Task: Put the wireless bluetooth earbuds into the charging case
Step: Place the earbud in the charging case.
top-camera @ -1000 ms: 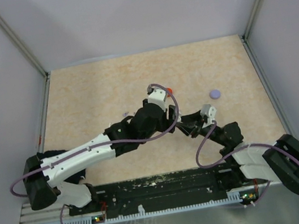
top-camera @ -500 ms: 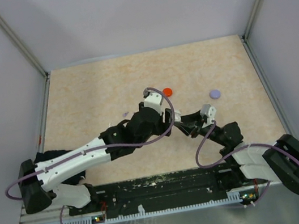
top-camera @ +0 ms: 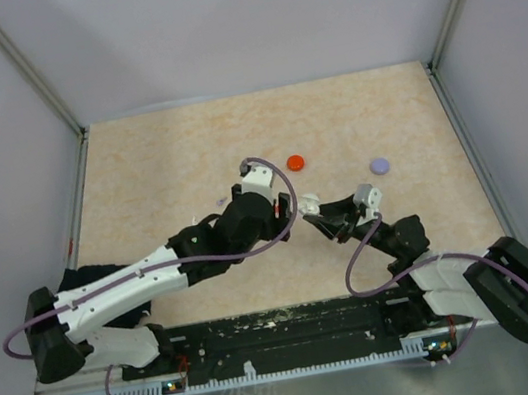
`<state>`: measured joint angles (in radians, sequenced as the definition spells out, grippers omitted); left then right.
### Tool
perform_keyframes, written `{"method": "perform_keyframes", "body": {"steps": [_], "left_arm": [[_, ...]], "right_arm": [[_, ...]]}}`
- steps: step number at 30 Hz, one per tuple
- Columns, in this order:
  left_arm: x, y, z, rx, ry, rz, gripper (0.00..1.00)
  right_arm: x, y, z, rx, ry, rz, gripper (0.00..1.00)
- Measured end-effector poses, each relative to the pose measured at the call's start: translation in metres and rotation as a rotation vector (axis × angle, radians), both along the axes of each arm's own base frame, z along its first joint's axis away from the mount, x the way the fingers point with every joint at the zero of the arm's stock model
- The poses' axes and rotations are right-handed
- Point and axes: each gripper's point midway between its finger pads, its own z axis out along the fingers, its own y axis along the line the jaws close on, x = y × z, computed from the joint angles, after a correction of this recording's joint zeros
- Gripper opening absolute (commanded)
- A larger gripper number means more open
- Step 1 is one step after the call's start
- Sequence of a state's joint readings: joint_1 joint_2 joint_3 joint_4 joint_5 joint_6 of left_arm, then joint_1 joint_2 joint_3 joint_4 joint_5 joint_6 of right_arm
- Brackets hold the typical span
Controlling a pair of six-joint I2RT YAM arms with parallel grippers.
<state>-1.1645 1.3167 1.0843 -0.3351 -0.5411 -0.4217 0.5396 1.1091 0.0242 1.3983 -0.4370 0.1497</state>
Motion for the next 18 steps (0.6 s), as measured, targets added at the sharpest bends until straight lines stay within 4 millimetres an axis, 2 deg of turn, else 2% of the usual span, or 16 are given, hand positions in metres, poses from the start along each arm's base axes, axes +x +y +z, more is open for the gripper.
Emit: {"method": "perform_keyframes", "body": {"steps": [3, 11, 18], "left_arm": [[-0.003, 0.001, 0.007, -0.027, -0.002, -0.017, 0.77], [-0.016, -0.019, 0.023, -0.140, 0.006, -0.130, 0.80], [-0.009, -0.034, 0.016, -0.129, 0.012, -0.125, 0.81]], "right_arm": [[0.000, 0.000, 0.000, 0.000, 0.000, 0.000, 0.00], [0.000, 0.000, 0.000, 0.000, 0.000, 0.000, 0.00], [0.000, 0.000, 0.000, 0.000, -0.001, 0.001, 0.00]]}}
